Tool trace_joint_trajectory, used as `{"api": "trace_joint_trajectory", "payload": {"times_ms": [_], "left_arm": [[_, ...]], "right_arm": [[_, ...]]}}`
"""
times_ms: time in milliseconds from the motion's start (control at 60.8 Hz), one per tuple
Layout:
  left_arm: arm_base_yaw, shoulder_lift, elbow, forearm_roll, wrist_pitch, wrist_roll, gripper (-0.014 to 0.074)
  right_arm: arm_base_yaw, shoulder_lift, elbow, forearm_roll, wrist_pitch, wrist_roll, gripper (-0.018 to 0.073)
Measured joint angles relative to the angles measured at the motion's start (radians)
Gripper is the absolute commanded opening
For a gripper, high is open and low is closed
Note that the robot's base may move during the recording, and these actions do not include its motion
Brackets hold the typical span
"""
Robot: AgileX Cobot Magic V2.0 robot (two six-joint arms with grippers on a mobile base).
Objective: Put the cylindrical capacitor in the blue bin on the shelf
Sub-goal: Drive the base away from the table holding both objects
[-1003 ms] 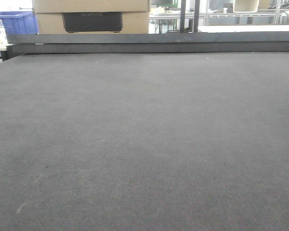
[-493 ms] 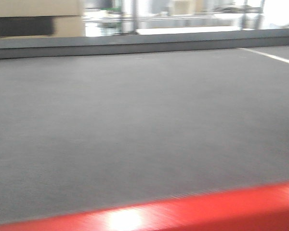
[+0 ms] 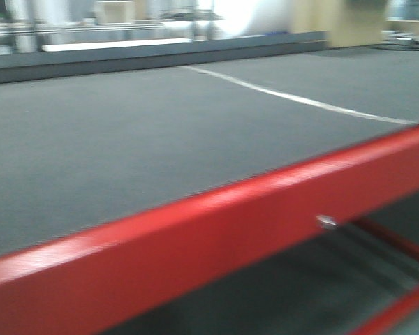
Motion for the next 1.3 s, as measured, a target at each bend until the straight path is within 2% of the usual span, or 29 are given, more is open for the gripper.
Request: {"api": "trace_joint_trajectory", "payload": {"times_ms": [1299], "left_arm": [[0.0, 0.0, 0.0, 0.0, 0.0, 0.0, -0.0111]], "right_arm": [[0.0, 0.0, 0.0, 0.0, 0.0, 0.0, -0.0162]]}}
